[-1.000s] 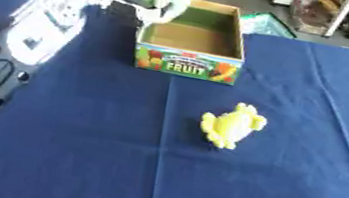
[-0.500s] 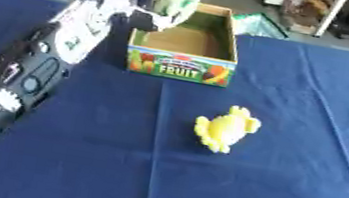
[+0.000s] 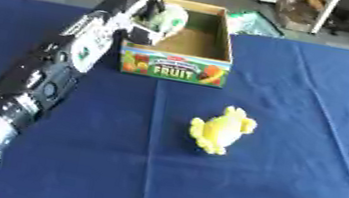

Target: Pick up objects on the table and place them in the box.

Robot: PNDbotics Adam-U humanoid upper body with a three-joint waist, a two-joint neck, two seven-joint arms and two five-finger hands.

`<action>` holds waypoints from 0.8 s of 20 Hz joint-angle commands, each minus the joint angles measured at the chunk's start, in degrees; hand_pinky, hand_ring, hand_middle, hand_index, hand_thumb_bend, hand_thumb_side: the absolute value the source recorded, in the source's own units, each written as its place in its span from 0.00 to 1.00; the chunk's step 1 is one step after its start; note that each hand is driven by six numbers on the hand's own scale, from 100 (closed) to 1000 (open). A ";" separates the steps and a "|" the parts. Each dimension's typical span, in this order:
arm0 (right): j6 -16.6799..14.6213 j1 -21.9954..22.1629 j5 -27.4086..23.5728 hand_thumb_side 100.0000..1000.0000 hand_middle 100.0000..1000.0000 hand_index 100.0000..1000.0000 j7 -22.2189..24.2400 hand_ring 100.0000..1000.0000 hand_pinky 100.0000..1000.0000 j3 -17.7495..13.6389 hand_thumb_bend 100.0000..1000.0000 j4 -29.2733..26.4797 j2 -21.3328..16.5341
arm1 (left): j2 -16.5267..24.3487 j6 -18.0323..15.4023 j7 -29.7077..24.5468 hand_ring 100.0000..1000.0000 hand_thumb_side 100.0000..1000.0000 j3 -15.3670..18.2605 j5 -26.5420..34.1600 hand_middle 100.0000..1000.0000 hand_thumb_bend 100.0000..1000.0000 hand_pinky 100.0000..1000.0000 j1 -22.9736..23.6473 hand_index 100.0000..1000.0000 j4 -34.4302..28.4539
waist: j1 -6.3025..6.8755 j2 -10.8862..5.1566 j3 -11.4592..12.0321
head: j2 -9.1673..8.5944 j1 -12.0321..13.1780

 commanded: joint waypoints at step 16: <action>-5.89 -6.66 1.07 0.19 0.53 0.68 -0.33 0.80 0.80 0.06 0.00 2.04 -6.26 | 9.03 1.88 -3.68 0.57 0.36 2.41 42.62 0.58 0.24 0.61 14.25 0.70 -27.36 | 0.72 -1.28 4.38 | 0.14 -2.88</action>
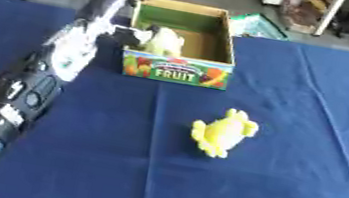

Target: Pick up objects on the table and place them in the box.

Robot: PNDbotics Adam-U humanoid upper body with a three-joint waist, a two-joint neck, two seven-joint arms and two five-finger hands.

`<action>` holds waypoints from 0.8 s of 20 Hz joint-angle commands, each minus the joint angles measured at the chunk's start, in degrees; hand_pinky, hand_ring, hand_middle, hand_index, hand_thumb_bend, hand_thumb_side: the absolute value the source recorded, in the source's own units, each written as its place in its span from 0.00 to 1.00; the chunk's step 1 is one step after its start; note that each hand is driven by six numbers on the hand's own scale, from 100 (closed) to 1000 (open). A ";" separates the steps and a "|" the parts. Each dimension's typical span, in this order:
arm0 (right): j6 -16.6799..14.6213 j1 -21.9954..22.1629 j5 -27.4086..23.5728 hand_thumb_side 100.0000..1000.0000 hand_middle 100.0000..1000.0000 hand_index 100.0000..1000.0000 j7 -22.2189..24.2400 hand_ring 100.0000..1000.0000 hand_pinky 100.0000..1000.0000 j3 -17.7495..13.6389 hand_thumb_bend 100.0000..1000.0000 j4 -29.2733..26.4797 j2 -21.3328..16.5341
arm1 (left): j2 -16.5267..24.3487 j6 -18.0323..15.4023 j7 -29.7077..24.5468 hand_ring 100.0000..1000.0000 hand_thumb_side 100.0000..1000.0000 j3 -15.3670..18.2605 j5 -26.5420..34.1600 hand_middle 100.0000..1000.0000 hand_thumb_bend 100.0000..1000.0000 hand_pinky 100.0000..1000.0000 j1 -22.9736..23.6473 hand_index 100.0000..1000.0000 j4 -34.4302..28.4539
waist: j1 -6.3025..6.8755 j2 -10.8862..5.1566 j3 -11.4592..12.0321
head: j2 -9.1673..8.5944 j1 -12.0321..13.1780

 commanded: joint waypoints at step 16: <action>-30.58 -24.58 4.95 0.12 0.70 0.84 18.03 0.86 0.82 9.79 0.36 21.16 -9.74 | -4.87 10.77 -3.86 0.55 0.43 9.04 28.18 0.54 0.19 0.59 21.62 0.68 -32.18 | -0.60 -1.41 6.06 | 0.75 -5.76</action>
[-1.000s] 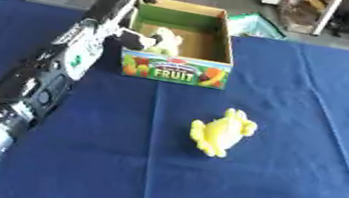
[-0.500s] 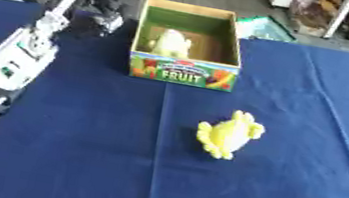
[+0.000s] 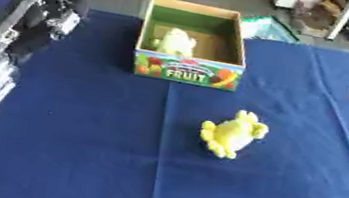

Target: Pick up objects on the table and place them in the box.

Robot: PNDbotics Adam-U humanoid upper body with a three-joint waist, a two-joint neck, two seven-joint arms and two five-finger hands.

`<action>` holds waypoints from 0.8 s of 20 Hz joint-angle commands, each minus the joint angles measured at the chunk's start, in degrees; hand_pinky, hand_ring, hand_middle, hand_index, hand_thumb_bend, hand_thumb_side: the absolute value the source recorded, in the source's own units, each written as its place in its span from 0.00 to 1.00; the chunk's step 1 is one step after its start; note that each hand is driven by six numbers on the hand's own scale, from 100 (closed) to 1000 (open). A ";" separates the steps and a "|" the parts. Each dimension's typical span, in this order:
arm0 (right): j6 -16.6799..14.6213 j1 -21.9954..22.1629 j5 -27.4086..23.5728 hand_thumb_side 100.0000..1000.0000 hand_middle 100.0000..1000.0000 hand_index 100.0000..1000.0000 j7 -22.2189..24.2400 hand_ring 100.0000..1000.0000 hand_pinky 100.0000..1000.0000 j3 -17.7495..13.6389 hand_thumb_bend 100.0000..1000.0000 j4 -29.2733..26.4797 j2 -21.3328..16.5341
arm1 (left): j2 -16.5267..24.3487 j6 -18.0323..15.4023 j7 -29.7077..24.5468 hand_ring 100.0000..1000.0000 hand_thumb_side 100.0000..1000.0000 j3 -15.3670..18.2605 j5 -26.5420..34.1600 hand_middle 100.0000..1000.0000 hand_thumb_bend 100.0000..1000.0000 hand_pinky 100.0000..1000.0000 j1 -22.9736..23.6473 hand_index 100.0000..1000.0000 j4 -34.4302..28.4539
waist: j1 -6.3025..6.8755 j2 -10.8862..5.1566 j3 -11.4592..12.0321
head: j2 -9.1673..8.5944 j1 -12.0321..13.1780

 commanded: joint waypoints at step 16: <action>-27.13 -12.81 30.69 0.15 0.81 0.91 10.47 0.89 0.82 13.48 0.41 14.63 8.48 | -3.54 1.67 0.15 0.55 0.43 0.52 0.13 0.54 0.17 0.59 0.44 0.68 -5.04 | -0.29 -0.56 3.07 | -0.46 -4.22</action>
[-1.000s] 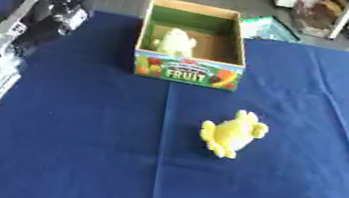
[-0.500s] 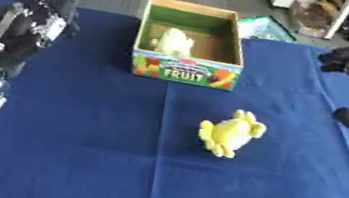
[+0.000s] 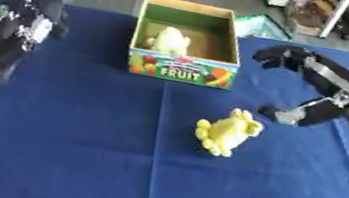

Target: Pick up objects on the table and place them in the box.

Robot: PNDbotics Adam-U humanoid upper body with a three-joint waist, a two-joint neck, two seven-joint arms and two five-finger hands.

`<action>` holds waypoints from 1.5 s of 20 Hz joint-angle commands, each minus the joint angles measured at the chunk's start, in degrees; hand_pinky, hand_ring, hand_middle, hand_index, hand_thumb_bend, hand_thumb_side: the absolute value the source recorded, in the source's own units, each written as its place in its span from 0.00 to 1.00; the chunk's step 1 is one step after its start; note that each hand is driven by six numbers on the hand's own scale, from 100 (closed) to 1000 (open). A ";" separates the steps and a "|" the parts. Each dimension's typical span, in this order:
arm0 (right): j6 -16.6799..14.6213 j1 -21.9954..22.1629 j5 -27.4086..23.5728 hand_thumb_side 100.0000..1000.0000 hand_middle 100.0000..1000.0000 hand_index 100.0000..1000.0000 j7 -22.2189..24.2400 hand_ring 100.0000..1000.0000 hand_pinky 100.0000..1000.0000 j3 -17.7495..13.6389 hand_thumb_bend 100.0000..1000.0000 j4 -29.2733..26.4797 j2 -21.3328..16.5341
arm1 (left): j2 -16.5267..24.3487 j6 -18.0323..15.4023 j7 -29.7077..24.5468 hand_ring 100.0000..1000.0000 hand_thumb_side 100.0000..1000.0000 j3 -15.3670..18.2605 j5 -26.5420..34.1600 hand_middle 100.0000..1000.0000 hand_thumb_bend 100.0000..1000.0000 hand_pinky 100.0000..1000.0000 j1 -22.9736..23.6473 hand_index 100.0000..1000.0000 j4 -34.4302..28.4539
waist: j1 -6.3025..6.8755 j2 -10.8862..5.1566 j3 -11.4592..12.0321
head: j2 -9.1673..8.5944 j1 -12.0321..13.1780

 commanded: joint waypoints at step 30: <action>-18.95 1.74 23.71 0.00 0.61 0.69 18.55 0.81 0.77 -4.31 0.32 7.59 2.43 | -0.47 0.59 -0.15 0.54 0.46 0.59 -0.96 0.53 0.14 0.59 0.90 0.68 -0.95 | 0.22 -0.73 0.65 | -0.91 -1.24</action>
